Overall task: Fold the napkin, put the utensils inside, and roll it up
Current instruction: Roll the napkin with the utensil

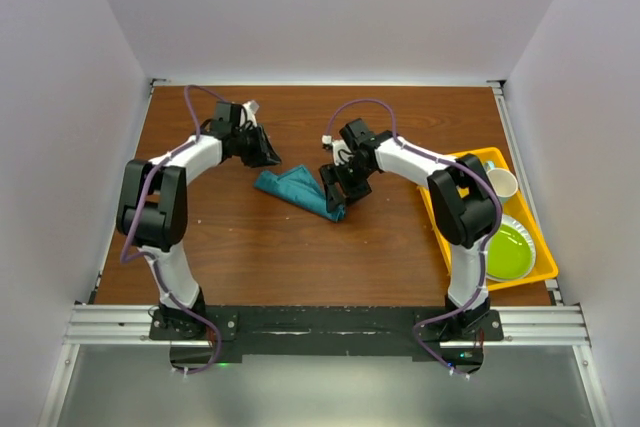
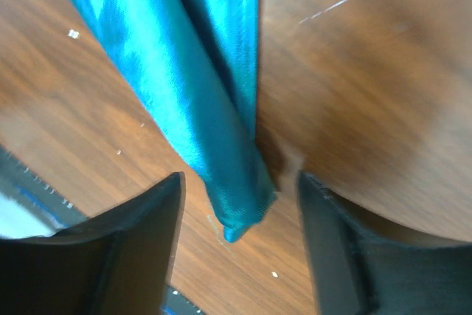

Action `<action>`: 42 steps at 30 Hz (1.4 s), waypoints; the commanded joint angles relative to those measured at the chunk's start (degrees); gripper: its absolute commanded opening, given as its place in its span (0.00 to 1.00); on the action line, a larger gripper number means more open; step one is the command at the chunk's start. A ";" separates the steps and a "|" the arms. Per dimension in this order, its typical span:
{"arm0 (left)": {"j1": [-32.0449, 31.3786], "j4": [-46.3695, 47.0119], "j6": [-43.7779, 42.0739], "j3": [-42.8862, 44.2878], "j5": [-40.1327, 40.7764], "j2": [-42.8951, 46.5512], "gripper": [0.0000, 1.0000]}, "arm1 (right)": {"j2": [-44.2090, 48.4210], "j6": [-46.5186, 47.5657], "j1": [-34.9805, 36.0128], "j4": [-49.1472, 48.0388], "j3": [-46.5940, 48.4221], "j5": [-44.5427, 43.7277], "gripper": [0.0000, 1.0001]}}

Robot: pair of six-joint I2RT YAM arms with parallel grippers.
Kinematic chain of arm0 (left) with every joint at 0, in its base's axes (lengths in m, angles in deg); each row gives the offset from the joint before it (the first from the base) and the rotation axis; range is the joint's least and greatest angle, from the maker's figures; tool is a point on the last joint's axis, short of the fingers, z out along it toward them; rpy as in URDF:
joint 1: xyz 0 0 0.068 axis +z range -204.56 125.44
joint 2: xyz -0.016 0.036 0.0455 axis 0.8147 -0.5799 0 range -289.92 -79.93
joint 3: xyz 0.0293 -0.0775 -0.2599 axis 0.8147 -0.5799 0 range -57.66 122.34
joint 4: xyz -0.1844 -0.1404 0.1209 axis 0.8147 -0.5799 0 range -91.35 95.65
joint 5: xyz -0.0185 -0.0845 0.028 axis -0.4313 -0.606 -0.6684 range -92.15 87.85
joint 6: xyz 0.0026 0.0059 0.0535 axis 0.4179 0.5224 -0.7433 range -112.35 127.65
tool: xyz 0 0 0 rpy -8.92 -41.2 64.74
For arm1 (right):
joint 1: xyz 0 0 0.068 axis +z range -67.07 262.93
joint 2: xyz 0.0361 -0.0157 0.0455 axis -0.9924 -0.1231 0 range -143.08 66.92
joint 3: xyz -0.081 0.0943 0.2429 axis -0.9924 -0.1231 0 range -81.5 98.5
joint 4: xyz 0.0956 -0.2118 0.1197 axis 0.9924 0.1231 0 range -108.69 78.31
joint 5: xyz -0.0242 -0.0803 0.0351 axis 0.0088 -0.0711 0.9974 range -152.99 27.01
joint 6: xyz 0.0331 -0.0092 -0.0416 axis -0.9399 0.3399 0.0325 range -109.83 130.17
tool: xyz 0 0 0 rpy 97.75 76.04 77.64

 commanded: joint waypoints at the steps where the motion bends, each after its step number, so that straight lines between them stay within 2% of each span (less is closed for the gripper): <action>1: 0.46 -1.10 1.91 0.30 1.55 6.40 0.27 | 4.82 5.34 1.71 2.39 4.77 -11.41 0.75; 3: 0.64 -0.49 3.05 -2.50 1.73 8.77 0.29 | 6.67 7.36 3.90 1.95 5.30 -15.82 0.81; 8: 1.25 1.18 7.18 -10.32 1.81 14.83 0.31 | 7.38 14.13 10.49 -1.21 7.31 -19.00 0.83; 14: 2.31 -3.82 10.61 -13.41 7.34 20.38 0.37 | 1.50 19.23 17.18 -2.18 11.79 -23.92 0.82; 19: 2.75 -6.55 13.16 -15.69 11.04 22.93 0.38 | -2.89 21.08 19.64 -3.67 13.82 -28.23 0.79; 29: 3.54 -6.11 13.69 -18.25 10.78 24.16 0.40 | -6.24 23.81 20.08 -7.19 13.12 -30.78 0.72; 42: 3.80 -1.63 13.78 -19.92 5.33 21.97 0.45 | -11.43 22.58 20.08 -11.66 12.77 -34.82 0.48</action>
